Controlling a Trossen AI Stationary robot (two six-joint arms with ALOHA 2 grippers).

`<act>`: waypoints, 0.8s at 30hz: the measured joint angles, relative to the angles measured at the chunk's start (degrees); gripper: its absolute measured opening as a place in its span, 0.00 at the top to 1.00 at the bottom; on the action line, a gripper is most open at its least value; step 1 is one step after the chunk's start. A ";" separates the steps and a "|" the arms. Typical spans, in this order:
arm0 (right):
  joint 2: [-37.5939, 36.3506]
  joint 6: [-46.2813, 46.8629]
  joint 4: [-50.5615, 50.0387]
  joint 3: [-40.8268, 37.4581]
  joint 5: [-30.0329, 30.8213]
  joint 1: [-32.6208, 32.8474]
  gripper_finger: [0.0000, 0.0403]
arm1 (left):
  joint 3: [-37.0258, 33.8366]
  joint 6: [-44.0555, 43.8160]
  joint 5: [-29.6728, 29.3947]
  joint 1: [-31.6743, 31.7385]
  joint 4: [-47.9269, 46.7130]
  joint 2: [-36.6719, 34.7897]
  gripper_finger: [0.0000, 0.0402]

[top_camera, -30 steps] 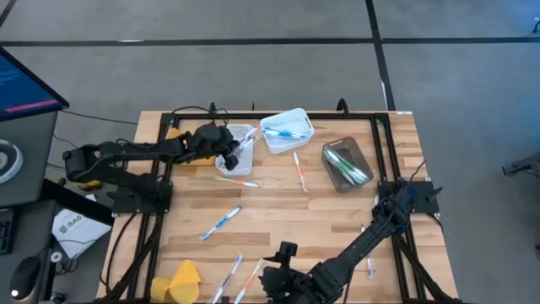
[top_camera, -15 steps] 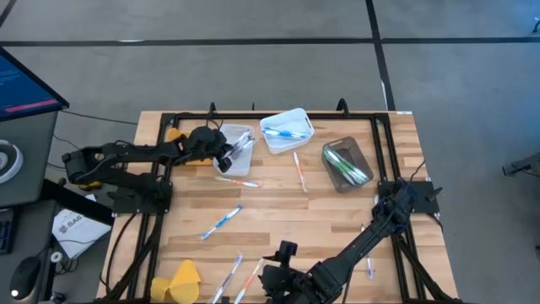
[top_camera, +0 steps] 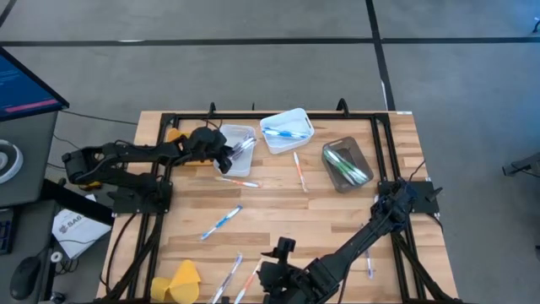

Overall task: Pick & Place Toothbrushes
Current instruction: Put the purple toothbrush into the left white bin, then put the blue toothbrush into the right white bin

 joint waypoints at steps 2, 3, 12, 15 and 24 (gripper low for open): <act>0.00 -0.14 0.00 0.00 0.00 0.00 0.41 | 0.00 -1.75 0.15 0.02 -0.87 0.00 0.80; 0.00 -0.14 0.00 0.00 -0.01 0.00 0.41 | -0.02 -1.84 0.28 0.02 -1.07 0.00 0.79; 0.69 -0.41 -2.28 -0.06 -3.22 0.80 0.41 | -0.04 -1.62 0.90 -0.63 -0.87 -1.83 0.66; 0.68 1.71 -3.56 -0.04 -6.57 1.09 0.41 | -0.04 -1.62 1.02 -1.82 -0.41 -3.99 0.63; 1.74 8.74 -6.55 -0.06 -17.77 3.95 0.41 | -0.04 -4.96 10.19 -11.67 -0.59 -10.75 0.60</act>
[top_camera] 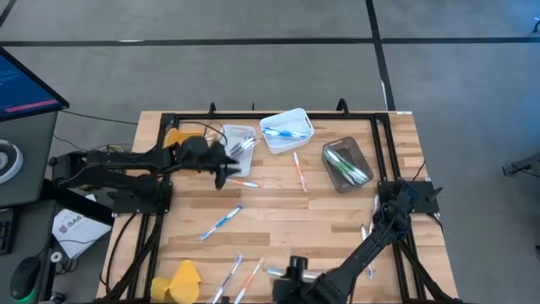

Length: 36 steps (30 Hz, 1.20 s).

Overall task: Pick & Place Toothbrushes
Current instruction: Put the blue toothbrush into the right white bin

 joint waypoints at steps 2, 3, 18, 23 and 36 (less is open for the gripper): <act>0.61 2.69 -1.25 -0.57 -0.43 0.90 0.41 | 0.00 -0.10 3.06 -3.88 0.23 -0.87 0.60; 0.95 3.85 -1.63 -0.90 -0.57 1.06 0.41 | 0.02 -0.13 4.19 -5.99 0.11 -1.23 0.60; 2.77 7.41 -4.41 -5.39 -0.20 3.08 0.41 | 0.04 -1.31 4.56 -34.01 5.05 -1.81 0.61; 2.77 7.84 -5.16 -5.39 0.02 4.13 0.41 | 0.04 -1.10 4.20 -37.55 7.71 -1.81 0.61; 2.74 9.01 -3.39 -11.63 2.79 3.81 0.41 | -1.15 -0.96 0.68 -40.08 9.36 -1.80 0.61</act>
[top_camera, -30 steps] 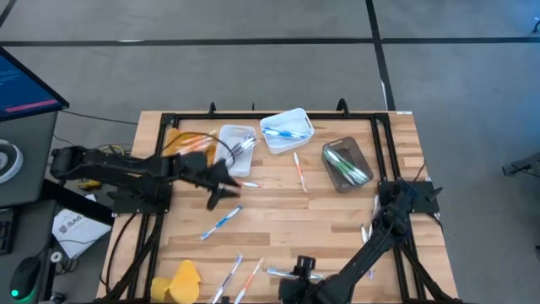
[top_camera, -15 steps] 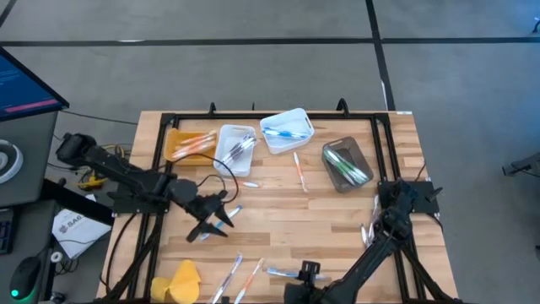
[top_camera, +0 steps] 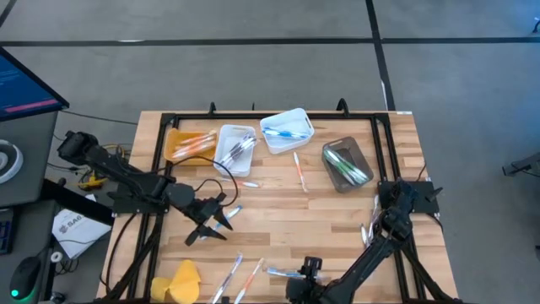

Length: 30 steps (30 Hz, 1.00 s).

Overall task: Pick & Place Toothbrushes
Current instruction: Put the blue toothbrush into the right white bin

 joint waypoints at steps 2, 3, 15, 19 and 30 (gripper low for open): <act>0.00 -0.12 -0.84 0.01 0.07 -0.05 0.41 | -1.24 0.00 -0.89 0.01 2.03 0.01 0.61; 0.00 -0.14 -1.16 0.01 0.09 -0.05 0.41 | -1.92 0.01 -1.10 0.01 3.37 0.01 0.61; -0.04 0.32 3.11 -3.50 0.72 -0.32 0.41 | -6.07 -0.20 -1.21 0.03 11.22 0.01 0.61; -0.02 0.32 2.97 -4.51 1.24 -0.46 0.41 | -6.15 -0.20 -1.20 0.05 11.87 0.01 0.61; -0.02 -0.16 3.02 -4.58 1.55 -0.42 0.41 | -6.15 -0.20 -1.16 0.05 12.42 0.01 0.61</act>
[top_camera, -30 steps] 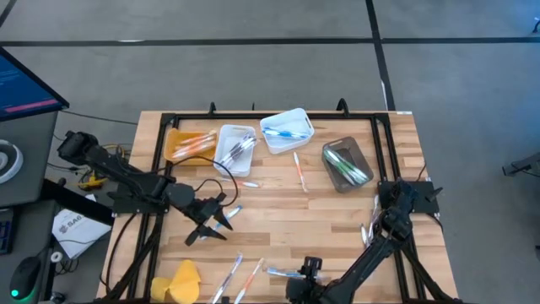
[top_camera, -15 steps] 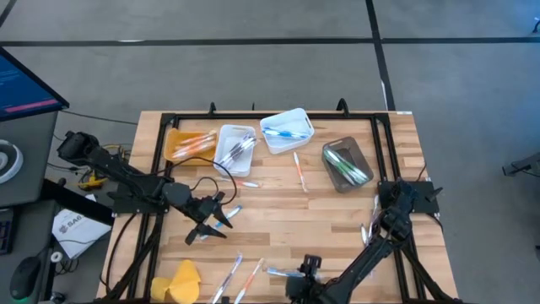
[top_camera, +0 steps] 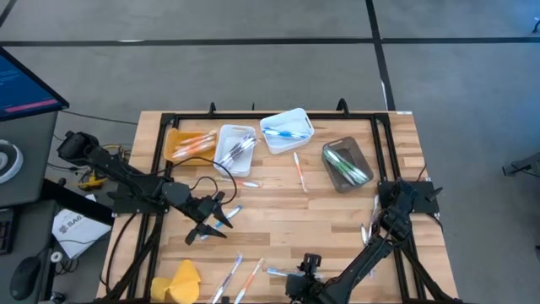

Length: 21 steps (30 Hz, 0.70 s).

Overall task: Pick & Place Toothbrushes
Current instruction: Put the blue toothbrush into the right white bin

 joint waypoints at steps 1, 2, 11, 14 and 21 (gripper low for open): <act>-0.02 0.00 0.36 -0.36 0.00 0.00 0.41 | 0.00 0.00 0.00 0.00 0.00 0.00 0.61; 0.00 -0.02 0.25 -0.55 -0.02 0.00 0.41 | 0.00 0.00 0.00 0.00 0.05 0.00 0.61; -0.02 0.00 1.89 -2.09 -0.01 0.00 0.41 | 0.00 0.00 0.02 0.00 0.40 0.00 0.61; -0.02 -0.04 3.55 -3.04 0.14 0.00 0.41 | 0.00 0.00 0.02 0.00 0.51 0.00 0.61; -0.04 -0.11 4.35 -3.34 1.31 0.07 0.41 | 0.00 0.04 0.03 0.00 1.04 0.00 0.61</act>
